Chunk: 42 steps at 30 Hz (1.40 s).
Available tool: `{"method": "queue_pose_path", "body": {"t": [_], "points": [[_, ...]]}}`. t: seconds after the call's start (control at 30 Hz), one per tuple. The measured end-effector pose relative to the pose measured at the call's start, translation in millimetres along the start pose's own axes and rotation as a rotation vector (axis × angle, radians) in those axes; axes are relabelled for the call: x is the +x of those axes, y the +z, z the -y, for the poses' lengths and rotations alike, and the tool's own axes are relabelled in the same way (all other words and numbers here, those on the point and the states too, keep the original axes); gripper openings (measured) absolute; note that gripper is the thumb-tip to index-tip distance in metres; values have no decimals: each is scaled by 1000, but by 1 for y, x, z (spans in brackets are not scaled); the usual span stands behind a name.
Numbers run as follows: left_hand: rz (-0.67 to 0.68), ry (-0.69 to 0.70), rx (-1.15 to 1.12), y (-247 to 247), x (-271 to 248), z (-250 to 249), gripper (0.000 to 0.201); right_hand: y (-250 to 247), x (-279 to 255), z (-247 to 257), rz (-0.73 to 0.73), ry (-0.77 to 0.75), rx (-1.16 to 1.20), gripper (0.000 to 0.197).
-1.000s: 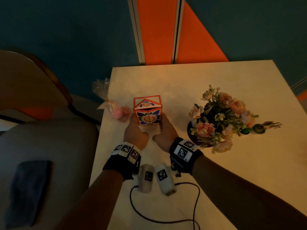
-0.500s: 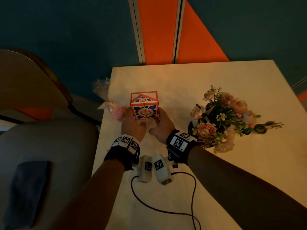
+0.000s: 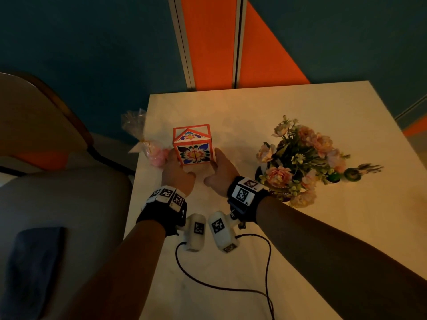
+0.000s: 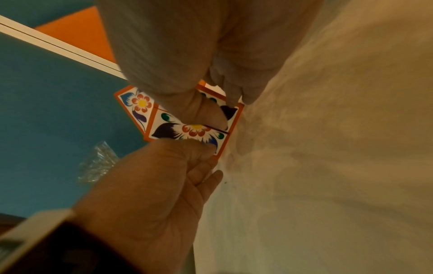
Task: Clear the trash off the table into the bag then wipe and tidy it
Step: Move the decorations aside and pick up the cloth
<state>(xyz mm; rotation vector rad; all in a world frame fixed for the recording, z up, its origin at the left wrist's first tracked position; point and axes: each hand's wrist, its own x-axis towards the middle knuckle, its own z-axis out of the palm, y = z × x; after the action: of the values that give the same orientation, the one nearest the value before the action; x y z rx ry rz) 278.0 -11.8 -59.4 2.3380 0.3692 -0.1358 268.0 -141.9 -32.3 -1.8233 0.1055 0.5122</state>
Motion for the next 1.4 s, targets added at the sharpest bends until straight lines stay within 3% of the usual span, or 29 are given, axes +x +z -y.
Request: {"method": "queue_pose_path", "body": {"t": [0.1,0.17,0.27,0.33,0.5,0.7,0.8,0.9,0.97,1.03,1.13,1.3,1.4], "points": [[4,-53,-46,-6,-12,2,73,-3,-19,-9,26,59,88,85],[-14,-93,-101,-9,-26,-1,61,-7,-39,-28,48,107,99,81],[17,-20,-37,-4,-51,-8,35,-25,-73,-64,89,122,18,43],[80,31,-17,7,-66,-17,27,-44,-99,-82,129,176,46,31],[177,120,-35,39,-86,-44,26,-98,-142,-109,63,252,163,35],[239,98,-95,69,-96,-72,41,-145,-138,-114,-151,233,363,27],[255,82,-140,87,-95,-78,56,-157,-118,-108,-258,228,497,39],[244,90,-116,105,-92,-81,59,-162,-98,-101,-266,167,590,65],[250,130,87,114,-90,-83,52,-163,-91,-93,-226,89,556,73],[269,259,241,119,-90,-84,52,-165,-90,-85,-186,1,465,66],[299,335,363,129,-87,-80,58,-167,-88,-79,-171,-68,313,63],[283,353,376,125,-83,-85,52,-170,-82,-81,-164,-28,234,44],[263,361,443,121,-77,-84,53,-169,-77,-73,-153,-22,146,51]]}}
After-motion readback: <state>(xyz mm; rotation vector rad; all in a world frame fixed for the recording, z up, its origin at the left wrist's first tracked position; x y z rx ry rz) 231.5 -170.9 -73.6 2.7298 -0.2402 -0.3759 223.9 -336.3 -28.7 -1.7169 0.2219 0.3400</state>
